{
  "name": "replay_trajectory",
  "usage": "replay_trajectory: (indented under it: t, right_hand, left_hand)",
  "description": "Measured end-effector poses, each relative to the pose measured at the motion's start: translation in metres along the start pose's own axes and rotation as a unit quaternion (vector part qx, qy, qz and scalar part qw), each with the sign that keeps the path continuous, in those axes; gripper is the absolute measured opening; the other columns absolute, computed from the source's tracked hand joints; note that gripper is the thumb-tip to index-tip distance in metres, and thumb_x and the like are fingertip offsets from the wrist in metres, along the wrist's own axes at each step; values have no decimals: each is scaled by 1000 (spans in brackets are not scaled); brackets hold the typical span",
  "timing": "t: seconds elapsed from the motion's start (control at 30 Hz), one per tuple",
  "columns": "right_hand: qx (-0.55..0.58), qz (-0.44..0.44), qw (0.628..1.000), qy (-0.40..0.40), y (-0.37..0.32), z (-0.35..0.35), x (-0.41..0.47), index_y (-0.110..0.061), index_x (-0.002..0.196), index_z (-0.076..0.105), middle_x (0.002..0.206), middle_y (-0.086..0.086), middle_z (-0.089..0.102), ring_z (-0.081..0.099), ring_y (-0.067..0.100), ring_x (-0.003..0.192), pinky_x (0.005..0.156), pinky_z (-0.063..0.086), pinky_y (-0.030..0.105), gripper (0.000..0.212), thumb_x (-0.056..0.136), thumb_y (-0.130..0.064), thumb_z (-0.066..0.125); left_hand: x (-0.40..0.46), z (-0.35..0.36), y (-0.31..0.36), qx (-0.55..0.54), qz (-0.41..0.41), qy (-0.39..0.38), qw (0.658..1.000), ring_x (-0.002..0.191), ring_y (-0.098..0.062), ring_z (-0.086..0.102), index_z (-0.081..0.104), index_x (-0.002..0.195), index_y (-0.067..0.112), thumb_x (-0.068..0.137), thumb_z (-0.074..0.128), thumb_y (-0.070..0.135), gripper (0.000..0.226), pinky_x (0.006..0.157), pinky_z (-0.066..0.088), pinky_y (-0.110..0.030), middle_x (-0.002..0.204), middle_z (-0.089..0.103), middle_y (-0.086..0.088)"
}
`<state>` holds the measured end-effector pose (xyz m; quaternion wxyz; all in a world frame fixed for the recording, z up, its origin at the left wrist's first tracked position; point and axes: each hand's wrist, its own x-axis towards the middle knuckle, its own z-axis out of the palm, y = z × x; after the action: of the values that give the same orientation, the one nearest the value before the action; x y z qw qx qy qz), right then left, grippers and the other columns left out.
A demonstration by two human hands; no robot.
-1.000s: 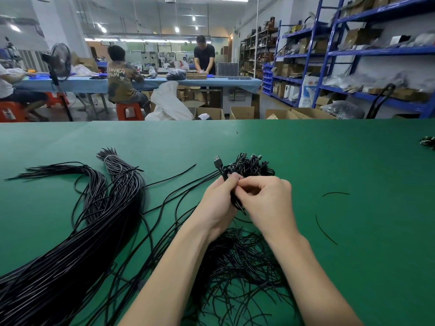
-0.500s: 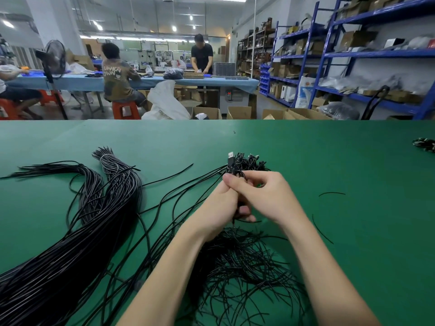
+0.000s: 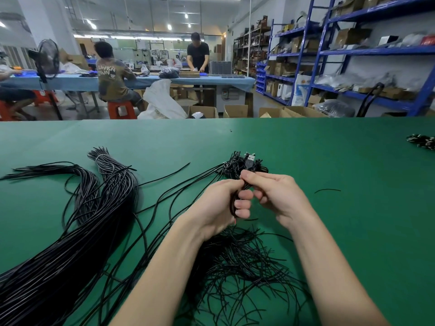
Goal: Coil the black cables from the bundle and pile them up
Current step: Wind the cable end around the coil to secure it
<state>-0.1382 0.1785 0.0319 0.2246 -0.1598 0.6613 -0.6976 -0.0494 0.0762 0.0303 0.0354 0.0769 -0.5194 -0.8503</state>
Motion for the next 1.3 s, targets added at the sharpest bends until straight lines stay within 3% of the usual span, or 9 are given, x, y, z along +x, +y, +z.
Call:
replay_trajectory:
  t: [0.13, 0.33, 0.43, 0.53, 0.6, 0.67, 0.8, 1.0, 1.3]
  right_hand:
    - [10, 13, 1000, -16, 0, -4, 2, -12, 83, 79, 52, -5, 56, 45, 2, 41, 40, 37, 13, 16, 79, -26, 85]
    - [-9, -3, 1000, -25, 4, -3, 0, -14, 88, 77, 66, 2, 72, 63, 6, 51, 44, 46, 14, 18, 83, -30, 83]
    - [-109, -15, 994, -7, 6, -2, 2, -13, 92, 75, 71, -1, 73, 61, 6, 51, 48, 49, 18, 29, 82, -39, 83]
    - [-189, 21, 975, -113, 7, 1, -4, -11, 80, 81, 71, 0, 74, 60, 5, 51, 48, 47, 16, 34, 80, -45, 82]
    - [-207, 30, 965, -158, 10, 9, -8, -10, 77, 80, 71, 3, 74, 60, 6, 52, 48, 47, 15, 27, 82, -36, 83]
    - [-211, 8, 966, -146, 13, 16, -9, -10, 73, 79, 68, 5, 73, 59, 6, 51, 48, 46, 15, 19, 82, -27, 84]
    - [-188, -21, 974, -122, 16, 22, -10, -8, 76, 80, 68, 5, 73, 57, 6, 51, 47, 45, 15, 12, 84, -16, 81]
    - [-198, -20, 971, -129, 13, 23, -12, -3, 69, 78, 58, 1, 65, 53, 6, 51, 51, 46, 16, 12, 81, -5, 75]
    - [-213, -11, 962, -173, 12, 24, -13, -17, 62, 77, 60, 0, 63, 52, 7, 55, 52, 45, 16, 22, 78, -3, 72]
  left_hand:
    - [-1, -4, 0, -65, -4, 8, 998, 52, -10, 36, 41, 85, 10, 104, 39, 4, 21, 45, 33, -18, 65, 49, -4]
    - [6, -15, -9, -117, -16, 52, 992, 58, -12, 60, 52, 84, 9, 97, 55, 1, 16, 58, 56, -22, 75, 64, -12]
    - [9, -22, -12, -172, 24, 122, 977, 61, -13, 62, 56, 87, 9, 96, 58, 3, 11, 60, 58, -23, 75, 66, -10]
    - [10, -26, -10, -207, 78, 170, 960, 70, -13, 62, 57, 91, 12, 97, 59, 7, 9, 61, 56, -22, 80, 68, -6]
    - [11, -26, -9, -211, 95, 182, 956, 70, -13, 60, 56, 92, 13, 97, 59, 8, 7, 64, 52, -23, 83, 67, -6]
    - [11, -25, -10, -196, 101, 191, 957, 68, -11, 60, 56, 93, 14, 97, 59, 11, 6, 63, 48, -23, 83, 68, -4]
    - [11, -24, -11, -175, 108, 193, 960, 62, -5, 64, 56, 91, 20, 97, 60, 15, 9, 47, 42, -19, 78, 72, 5]
    - [11, -26, -13, -216, 107, 191, 952, 65, -8, 62, 56, 94, 15, 96, 61, 10, 8, 59, 51, -21, 80, 73, -1]
    - [14, -31, -14, -237, 117, 190, 945, 62, -9, 66, 55, 97, 11, 95, 62, 9, 8, 53, 55, -21, 83, 76, -4]
